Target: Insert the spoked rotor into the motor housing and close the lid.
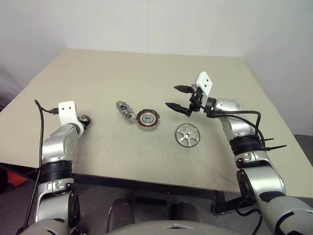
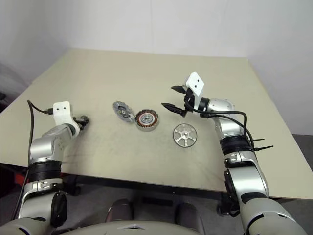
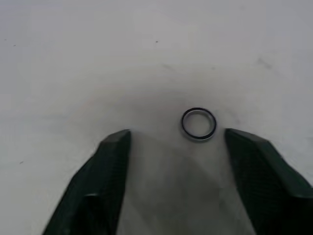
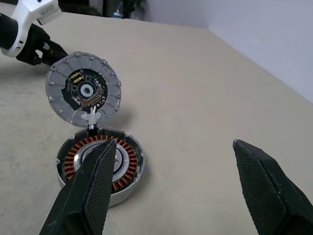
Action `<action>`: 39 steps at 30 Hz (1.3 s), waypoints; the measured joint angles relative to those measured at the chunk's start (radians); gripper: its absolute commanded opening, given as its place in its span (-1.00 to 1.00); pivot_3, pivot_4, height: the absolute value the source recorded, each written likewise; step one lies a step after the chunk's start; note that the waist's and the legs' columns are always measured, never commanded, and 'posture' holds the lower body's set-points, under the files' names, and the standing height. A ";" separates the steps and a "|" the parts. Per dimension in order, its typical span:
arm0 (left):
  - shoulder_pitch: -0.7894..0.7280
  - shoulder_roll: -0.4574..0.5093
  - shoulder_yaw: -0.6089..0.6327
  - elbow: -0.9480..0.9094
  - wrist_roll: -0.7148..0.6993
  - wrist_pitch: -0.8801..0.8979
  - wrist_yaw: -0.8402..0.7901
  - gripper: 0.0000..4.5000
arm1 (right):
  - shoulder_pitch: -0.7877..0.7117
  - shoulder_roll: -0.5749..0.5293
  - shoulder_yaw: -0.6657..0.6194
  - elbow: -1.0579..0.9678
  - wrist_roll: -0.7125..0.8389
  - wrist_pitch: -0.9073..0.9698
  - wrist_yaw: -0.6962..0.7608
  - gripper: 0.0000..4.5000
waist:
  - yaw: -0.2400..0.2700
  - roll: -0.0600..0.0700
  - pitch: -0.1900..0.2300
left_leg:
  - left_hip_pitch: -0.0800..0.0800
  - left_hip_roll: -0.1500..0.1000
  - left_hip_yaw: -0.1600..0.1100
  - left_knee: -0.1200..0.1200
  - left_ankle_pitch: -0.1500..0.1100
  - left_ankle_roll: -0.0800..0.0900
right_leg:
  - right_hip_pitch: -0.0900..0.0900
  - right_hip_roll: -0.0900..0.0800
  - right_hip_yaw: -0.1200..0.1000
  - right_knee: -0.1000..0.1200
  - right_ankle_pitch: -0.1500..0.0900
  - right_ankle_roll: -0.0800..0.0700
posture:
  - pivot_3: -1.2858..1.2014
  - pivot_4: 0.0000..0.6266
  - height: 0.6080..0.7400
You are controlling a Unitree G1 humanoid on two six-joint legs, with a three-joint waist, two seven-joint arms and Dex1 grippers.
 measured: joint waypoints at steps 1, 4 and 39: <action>0.000 0.004 -0.002 0.001 0.000 0.000 -0.001 0.47 | 0.000 0.000 0.000 0.000 0.000 0.000 0.000 0.92 | 0.000 0.000 0.000 | 0.000 0.000 0.000 0.000 0.000 0.000 | 0.000 0.000 0.000 0.000 0.000 0.000 | 0.03 -1.00 1.00; 0.000 0.004 -0.005 0.002 0.000 -0.001 -0.002 0.47 | 0.000 0.001 0.000 -0.002 0.000 0.000 0.000 0.92 | 0.000 0.000 0.000 | 0.000 0.000 0.000 0.000 0.000 0.000 | 0.001 0.000 0.000 0.000 0.000 0.000 | 0.03 -1.00 1.00; -0.045 0.012 -0.074 0.291 0.039 -0.374 -0.111 0.47 | 0.000 0.006 0.000 -0.007 0.005 0.000 0.002 0.92 | 0.012 0.003 -0.002 | 0.007 -0.002 0.000 0.000 0.000 -0.001 | 0.012 -0.005 -0.003 -0.002 0.000 0.000 | 0.03 -1.00 1.00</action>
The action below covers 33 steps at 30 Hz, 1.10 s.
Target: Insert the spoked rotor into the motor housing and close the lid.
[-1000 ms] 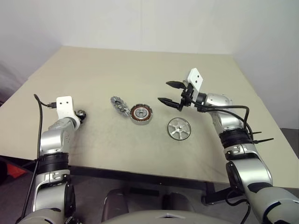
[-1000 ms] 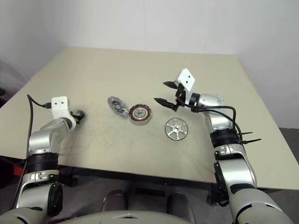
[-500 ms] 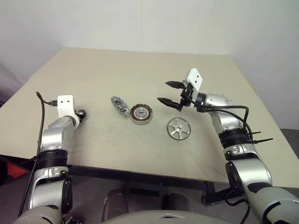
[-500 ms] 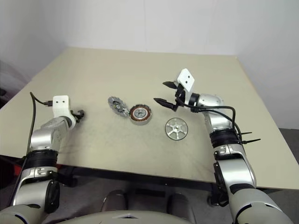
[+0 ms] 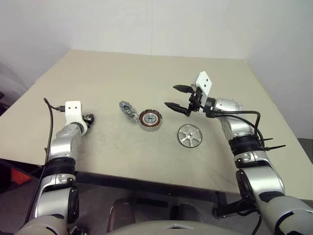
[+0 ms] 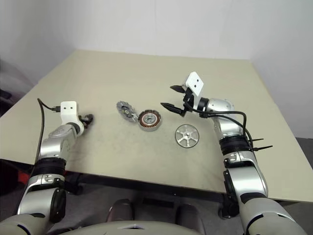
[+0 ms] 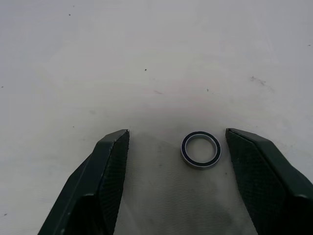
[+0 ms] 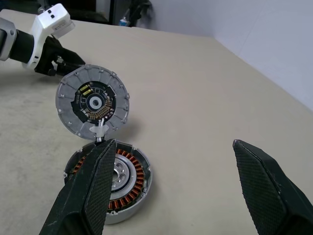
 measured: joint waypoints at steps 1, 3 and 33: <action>0.000 -0.001 0.001 0.002 0.000 -0.004 -0.001 0.47 | 0.000 0.000 0.000 0.000 0.000 0.000 0.000 0.92 | 0.000 0.000 0.000 | 0.000 0.000 0.000 0.000 0.000 0.000 | 0.000 0.000 0.000 0.000 0.000 0.000 | 0.03 -1.00 1.00; 0.000 -0.002 0.002 0.004 -0.001 -0.008 -0.003 0.47 | 0.000 0.000 0.000 0.000 0.000 0.000 0.001 0.92 | 0.000 0.000 0.000 | 0.000 0.000 0.000 0.000 0.000 0.000 | 0.000 0.000 0.000 0.000 0.000 0.000 | 0.03 -1.00 1.00; 0.004 -0.014 -0.019 0.100 0.017 -0.148 -0.070 -0.35 | 0.000 0.001 0.000 0.000 0.002 -0.001 0.000 0.92 | -0.005 0.009 -0.005 | 0.003 -0.001 0.000 -0.003 0.000 0.000 | 0.001 -0.001 0.000 -0.001 -0.001 0.001 | 0.03 -1.00 1.00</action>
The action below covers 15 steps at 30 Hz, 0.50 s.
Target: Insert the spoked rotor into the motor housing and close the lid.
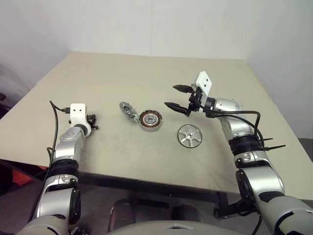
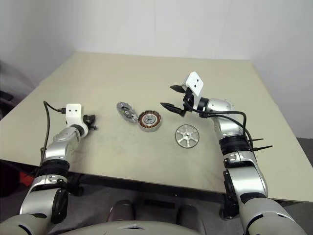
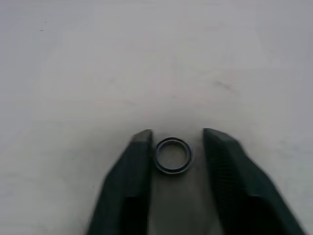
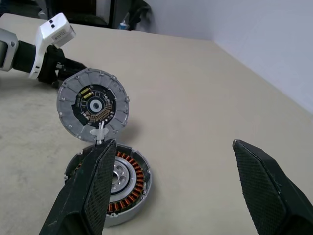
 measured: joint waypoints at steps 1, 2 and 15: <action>0.001 0.001 0.001 0.000 0.000 0.003 0.001 -0.35 | 0.000 0.000 0.000 0.000 0.000 0.000 0.000 0.92 | -0.002 0.001 0.000 | 0.001 0.000 0.000 -0.001 0.000 0.000 | 0.000 0.000 0.000 0.000 0.000 0.000 | 0.03 -1.00 1.00; 0.001 0.003 0.001 0.001 0.000 0.005 0.003 -0.35 | 0.000 0.000 0.000 0.000 0.000 0.000 0.000 0.92 | -0.004 0.001 -0.001 | 0.001 0.000 0.000 -0.001 0.000 0.000 | 0.000 0.000 0.000 0.000 0.000 0.001 | 0.03 -1.00 1.00; 0.010 0.001 0.003 -0.012 -0.015 0.013 -0.001 -0.69 | -0.002 0.000 0.000 0.000 0.000 -0.004 0.000 0.92 | -0.006 0.004 -0.002 | 0.001 0.000 0.000 -0.003 0.000 0.000 | 0.000 0.001 0.000 -0.002 -0.001 0.002 | 0.03 -1.00 1.00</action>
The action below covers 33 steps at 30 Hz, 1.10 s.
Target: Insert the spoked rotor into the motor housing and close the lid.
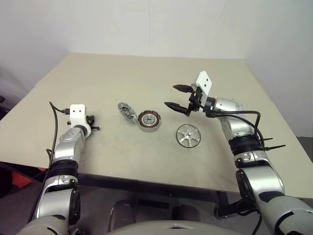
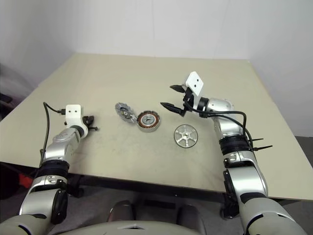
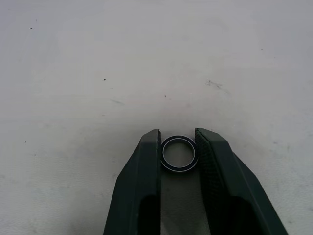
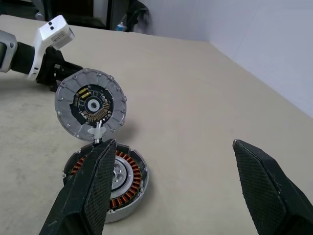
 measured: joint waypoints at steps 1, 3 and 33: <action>0.002 0.000 -0.002 -0.005 0.000 0.001 -0.001 -0.69 | 0.000 0.000 0.000 0.000 0.000 0.000 0.000 0.92 | 0.000 0.000 0.000 | 0.000 0.000 0.000 -0.001 0.000 0.000 | 0.000 0.000 0.000 -0.001 0.000 0.000 | 0.03 -1.00 1.00; 0.004 0.000 -0.004 -0.009 0.000 0.002 -0.001 -0.69 | 0.000 0.000 0.000 0.000 0.000 -0.001 0.000 0.92 | 0.000 0.000 0.000 | 0.000 0.000 0.000 -0.002 0.000 0.000 | 0.000 0.000 0.000 -0.002 0.001 -0.002 | 0.03 -1.00 1.00; -0.516 -0.104 -0.127 -0.028 -0.120 0.205 -0.218 -0.69 | -0.009 0.000 0.000 0.013 -0.004 -0.018 -0.016 0.92 | 0.003 -0.009 0.006 | -0.013 0.001 0.001 -0.004 0.002 -0.003 | -0.012 0.003 0.000 -0.005 0.001 -0.002 | 0.03 -1.00 1.00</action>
